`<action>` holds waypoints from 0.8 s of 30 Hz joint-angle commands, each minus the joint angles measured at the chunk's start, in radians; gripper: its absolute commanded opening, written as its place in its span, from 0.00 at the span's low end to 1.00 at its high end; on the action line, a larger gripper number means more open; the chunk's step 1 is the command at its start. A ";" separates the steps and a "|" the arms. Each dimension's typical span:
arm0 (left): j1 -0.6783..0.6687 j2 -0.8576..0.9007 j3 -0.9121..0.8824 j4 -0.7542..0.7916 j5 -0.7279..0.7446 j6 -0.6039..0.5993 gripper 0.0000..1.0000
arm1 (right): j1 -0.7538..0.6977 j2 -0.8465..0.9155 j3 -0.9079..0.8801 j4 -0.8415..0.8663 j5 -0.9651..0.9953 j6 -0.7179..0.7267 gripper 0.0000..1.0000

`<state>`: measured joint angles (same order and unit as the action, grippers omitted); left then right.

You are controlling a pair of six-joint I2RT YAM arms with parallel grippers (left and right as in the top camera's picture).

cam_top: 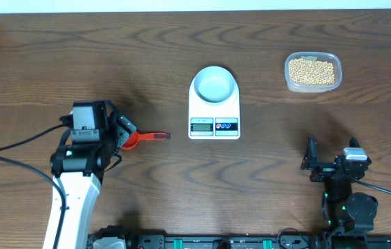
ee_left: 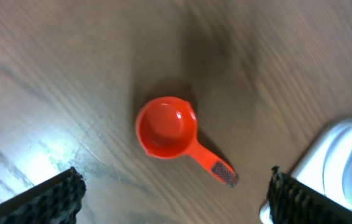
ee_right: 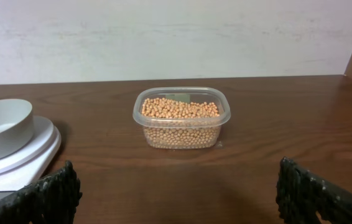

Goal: Scoop item into bowl and weigh 50g on scale
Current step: 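Move the left gripper down over the red scoop's bowl, then close the left gripper on the red scoop's rim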

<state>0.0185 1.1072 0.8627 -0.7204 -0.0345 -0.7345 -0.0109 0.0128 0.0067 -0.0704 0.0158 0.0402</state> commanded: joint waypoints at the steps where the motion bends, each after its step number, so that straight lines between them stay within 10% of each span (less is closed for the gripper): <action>1: 0.003 0.053 0.018 -0.005 -0.061 -0.162 0.92 | 0.008 0.000 -0.001 -0.004 0.004 -0.011 0.99; 24: 0.002 0.435 0.018 0.058 -0.044 -0.429 0.64 | 0.008 0.000 -0.001 -0.004 0.004 -0.011 0.99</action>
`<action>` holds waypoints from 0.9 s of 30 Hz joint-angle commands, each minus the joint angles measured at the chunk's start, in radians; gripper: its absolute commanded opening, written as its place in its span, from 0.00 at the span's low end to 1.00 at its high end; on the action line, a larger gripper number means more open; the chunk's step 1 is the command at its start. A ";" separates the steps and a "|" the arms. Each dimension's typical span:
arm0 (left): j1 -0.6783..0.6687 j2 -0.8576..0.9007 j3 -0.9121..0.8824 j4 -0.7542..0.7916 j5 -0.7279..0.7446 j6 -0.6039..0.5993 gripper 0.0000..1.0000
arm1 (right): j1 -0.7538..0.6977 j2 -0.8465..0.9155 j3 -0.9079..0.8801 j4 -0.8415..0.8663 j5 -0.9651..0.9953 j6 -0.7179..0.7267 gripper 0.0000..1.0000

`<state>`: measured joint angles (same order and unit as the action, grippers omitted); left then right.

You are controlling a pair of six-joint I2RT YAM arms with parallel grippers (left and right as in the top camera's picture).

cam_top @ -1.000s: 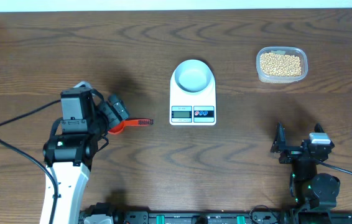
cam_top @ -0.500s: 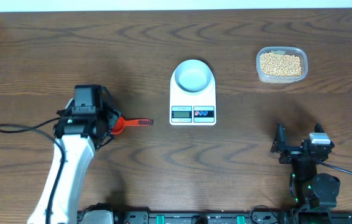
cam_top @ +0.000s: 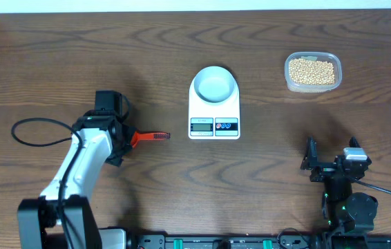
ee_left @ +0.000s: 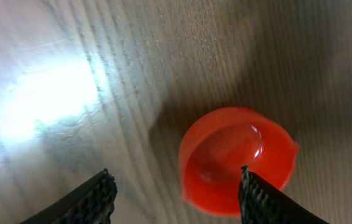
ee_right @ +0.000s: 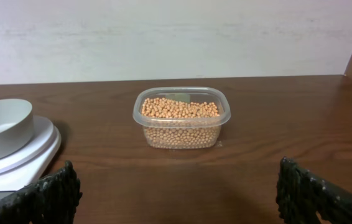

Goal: Scoop item into bowl and weigh 50g on scale
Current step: 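Close the left gripper on the red scoop's rim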

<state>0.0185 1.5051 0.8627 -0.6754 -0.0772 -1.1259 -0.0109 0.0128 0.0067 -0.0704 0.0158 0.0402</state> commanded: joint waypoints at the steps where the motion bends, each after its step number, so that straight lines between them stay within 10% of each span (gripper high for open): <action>1: 0.002 0.046 0.018 0.019 -0.002 -0.039 0.63 | 0.008 0.000 -0.001 -0.004 0.004 -0.011 0.99; 27: -0.035 0.146 -0.014 0.149 0.013 -0.047 0.39 | 0.008 0.000 -0.001 -0.004 0.004 -0.011 0.99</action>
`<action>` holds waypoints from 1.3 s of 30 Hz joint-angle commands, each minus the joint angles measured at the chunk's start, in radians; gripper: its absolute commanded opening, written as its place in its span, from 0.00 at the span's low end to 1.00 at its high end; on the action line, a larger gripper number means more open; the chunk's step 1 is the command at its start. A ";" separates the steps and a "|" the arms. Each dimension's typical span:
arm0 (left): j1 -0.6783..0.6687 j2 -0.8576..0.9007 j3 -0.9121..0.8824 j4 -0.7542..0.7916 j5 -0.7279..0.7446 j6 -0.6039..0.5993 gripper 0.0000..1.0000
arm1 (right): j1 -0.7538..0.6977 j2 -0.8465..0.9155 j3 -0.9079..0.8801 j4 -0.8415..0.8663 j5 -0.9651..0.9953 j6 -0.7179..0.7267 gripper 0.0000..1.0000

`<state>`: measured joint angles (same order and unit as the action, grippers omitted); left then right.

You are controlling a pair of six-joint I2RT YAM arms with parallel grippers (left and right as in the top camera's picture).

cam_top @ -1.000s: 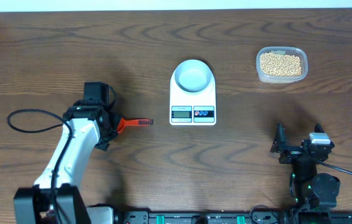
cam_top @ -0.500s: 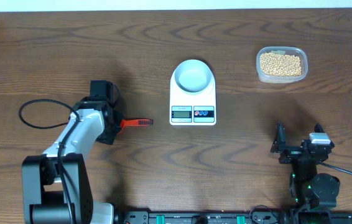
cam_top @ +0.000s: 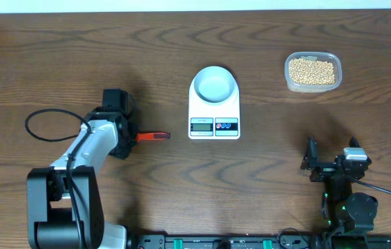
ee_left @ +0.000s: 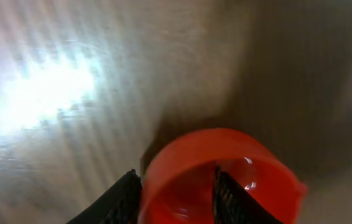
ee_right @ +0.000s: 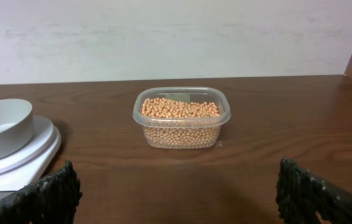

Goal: Scoop item into bowl and weigh 50g on scale
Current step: 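Close the left gripper on the red scoop's rim, then lift the red scoop with the left gripper, handle pointing right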

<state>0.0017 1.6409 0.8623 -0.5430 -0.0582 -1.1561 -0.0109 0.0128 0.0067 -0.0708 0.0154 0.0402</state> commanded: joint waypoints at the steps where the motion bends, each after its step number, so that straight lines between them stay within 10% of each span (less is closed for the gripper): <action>1: -0.021 0.011 -0.021 0.020 -0.008 -0.030 0.39 | 0.008 0.000 -0.001 -0.004 0.005 -0.011 0.99; 12: -0.022 0.011 -0.054 0.022 -0.011 -0.061 0.27 | 0.008 0.000 -0.001 -0.004 0.005 -0.011 0.99; 17: -0.022 0.011 -0.055 0.026 -0.014 -0.061 0.08 | 0.008 0.000 -0.001 -0.004 0.004 -0.011 0.99; 39: -0.022 -0.026 -0.045 0.029 -0.014 0.015 0.07 | 0.008 0.002 -0.001 -0.003 0.005 -0.011 0.99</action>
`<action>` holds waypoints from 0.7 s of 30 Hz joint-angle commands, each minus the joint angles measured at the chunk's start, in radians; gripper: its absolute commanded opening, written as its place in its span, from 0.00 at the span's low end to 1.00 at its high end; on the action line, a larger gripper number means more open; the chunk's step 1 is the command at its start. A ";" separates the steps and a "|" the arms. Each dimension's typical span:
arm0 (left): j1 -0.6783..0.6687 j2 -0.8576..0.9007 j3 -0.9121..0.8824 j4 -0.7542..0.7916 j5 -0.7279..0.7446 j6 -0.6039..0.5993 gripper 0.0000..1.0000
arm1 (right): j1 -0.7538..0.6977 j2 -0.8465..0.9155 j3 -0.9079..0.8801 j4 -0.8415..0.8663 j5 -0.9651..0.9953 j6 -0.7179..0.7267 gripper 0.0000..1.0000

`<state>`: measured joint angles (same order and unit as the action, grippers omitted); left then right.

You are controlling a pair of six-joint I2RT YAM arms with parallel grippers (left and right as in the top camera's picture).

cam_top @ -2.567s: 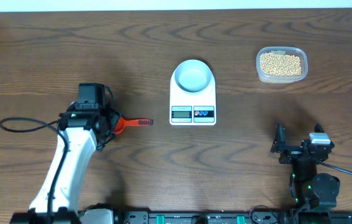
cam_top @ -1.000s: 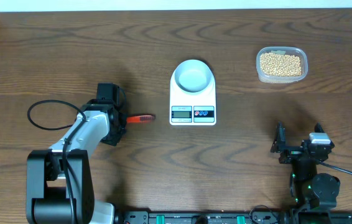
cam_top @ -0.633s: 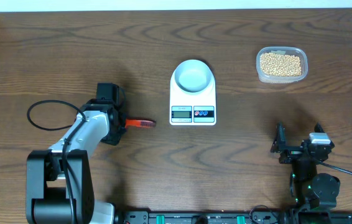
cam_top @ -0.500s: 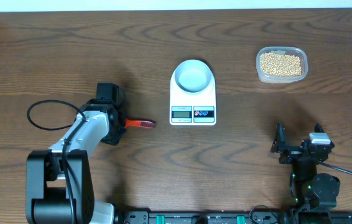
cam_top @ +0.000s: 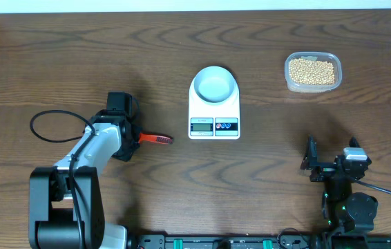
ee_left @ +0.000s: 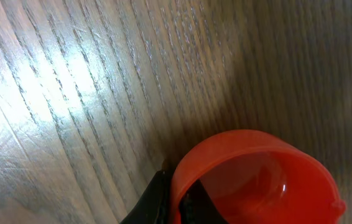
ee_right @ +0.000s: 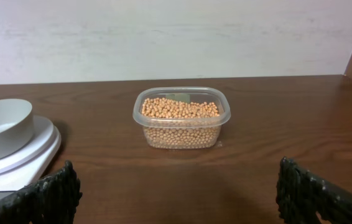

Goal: Scoop item into bowl and weigh 50g on scale
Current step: 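Lift the red scoop with the left gripper, handle pointing right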

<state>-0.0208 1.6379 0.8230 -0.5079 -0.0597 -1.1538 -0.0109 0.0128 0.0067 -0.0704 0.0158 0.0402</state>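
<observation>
A red scoop [ee_left: 257, 180] lies on the wooden table left of the scale; only its handle [cam_top: 155, 139] shows from overhead. My left gripper [ee_left: 177, 198] is down at the table, shut on the near rim of the scoop's cup, one finger inside and one outside; from above that gripper [cam_top: 126, 136] hides the cup. An empty grey bowl [cam_top: 214, 84] sits on the white scale [cam_top: 214, 126]. A clear tub of beans [cam_top: 312, 71] stands at the far right, and shows also in the right wrist view [ee_right: 181, 118]. My right gripper [ee_right: 176, 199] rests open, far from all of them.
The left arm's black cable [cam_top: 50, 124] loops over the table to its left. The table's front rail [cam_top: 202, 242] runs along the near edge. From the right wrist the bowl and scale [ee_right: 23, 158] lie at the left.
My left gripper's fingers, which stood apart on either side of the cup's rim, have shut on that rim. The scoop's handle sits slightly further right. The right arm has not moved.
My left gripper first hung wide open above the red scoop. Then it was lower, with one finger over the cup. Then the fingers were narrower, straddling the rim. Now they pinch the rim. The right gripper stayed open and still throughout.
</observation>
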 commanded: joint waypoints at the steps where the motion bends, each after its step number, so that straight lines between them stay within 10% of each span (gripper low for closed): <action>1: 0.001 -0.037 -0.006 -0.006 -0.013 0.013 0.07 | 0.008 0.002 -0.001 -0.004 0.004 -0.011 0.99; 21: 0.000 -0.301 -0.006 0.121 -0.096 0.012 0.07 | 0.008 0.002 -0.001 -0.004 0.004 -0.011 0.99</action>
<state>-0.0208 1.3445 0.8230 -0.4026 -0.1307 -1.1511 -0.0109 0.0128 0.0067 -0.0708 0.0154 0.0402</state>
